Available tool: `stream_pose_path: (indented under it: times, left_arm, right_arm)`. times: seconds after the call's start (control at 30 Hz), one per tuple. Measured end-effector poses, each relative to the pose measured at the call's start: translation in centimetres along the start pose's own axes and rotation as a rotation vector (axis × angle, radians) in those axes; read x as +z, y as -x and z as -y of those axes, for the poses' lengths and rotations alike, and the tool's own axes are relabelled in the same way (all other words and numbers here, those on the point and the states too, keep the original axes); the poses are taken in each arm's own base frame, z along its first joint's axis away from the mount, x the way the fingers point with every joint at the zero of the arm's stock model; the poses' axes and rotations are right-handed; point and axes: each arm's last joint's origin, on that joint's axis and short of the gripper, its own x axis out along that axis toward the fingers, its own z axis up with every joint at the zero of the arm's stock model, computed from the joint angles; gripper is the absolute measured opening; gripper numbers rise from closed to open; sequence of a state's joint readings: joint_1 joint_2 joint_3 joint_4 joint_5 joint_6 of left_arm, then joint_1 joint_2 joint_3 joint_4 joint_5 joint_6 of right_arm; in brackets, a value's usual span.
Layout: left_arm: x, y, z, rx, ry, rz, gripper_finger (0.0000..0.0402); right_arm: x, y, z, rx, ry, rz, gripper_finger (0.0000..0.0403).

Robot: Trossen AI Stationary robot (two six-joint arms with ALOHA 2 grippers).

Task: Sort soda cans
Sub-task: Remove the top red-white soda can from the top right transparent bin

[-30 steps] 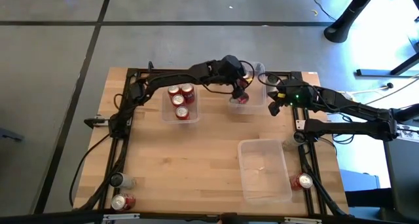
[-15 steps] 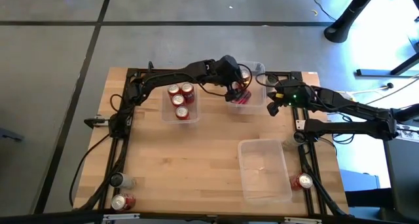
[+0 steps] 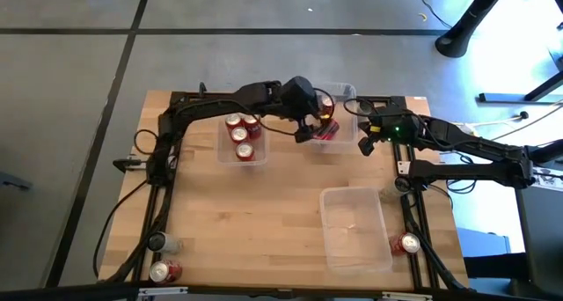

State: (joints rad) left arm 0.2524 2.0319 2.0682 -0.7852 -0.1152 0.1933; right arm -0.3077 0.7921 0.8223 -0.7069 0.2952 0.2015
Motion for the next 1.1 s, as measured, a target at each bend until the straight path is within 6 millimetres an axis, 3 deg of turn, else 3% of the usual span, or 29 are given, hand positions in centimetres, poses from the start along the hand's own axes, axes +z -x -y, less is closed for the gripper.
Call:
stream_pose_path:
  times: [0.23, 0.43, 0.53, 0.63, 0.73, 0.87, 1.0, 1.1]
  left_arm:
    - [-1.3, 3.1, 0.7, -0.032, 0.028, -0.168, 0.0363]
    - [-3.5, 2.4, 1.2, -0.041, 0.07, -0.271, 0.0363]
    - [-4.9, 2.5, 1.4, -0.036, 0.092, -0.256, 0.0363]
    - [-6.5, 2.6, 1.6, -0.026, 0.108, -0.184, 0.0363]
    - [-8.2, 2.9, 1.4, -0.009, 0.122, -0.092, 0.0363]
    - [-10.3, 3.1, 0.5, 0.016, 0.168, -0.001, 0.0363]
    - [-12.1, 2.3, 0.0, 0.036, 0.216, 0.01, 0.0363]
    - [-12.8, 2.0, 0.1, 0.027, 0.235, 0.006, 0.0363]
  right_arm:
    - [0.7, 0.0, -0.1, -0.013, -0.021, 0.068, 0.001]
    - [1.4, -1.0, -0.8, 0.074, 0.041, 0.09, 0.0013]
    - [1.8, -2.3, -1.4, 0.108, 0.11, 0.093, 0.0038]
    - [2.6, -3.8, -2.0, 0.117, 0.189, 0.061, 0.0091]
    - [4.2, -5.3, -2.2, 0.088, 0.279, 0.001, 0.0158]
    - [7.2, -7.8, -1.0, 0.03, 0.389, -0.17, 0.0223]
    - [9.3, -10.6, 0.6, 0.007, 0.43, -0.396, 0.0241]
    - [9.4, -12.5, 1.6, 0.016, 0.457, -0.574, 0.0239]
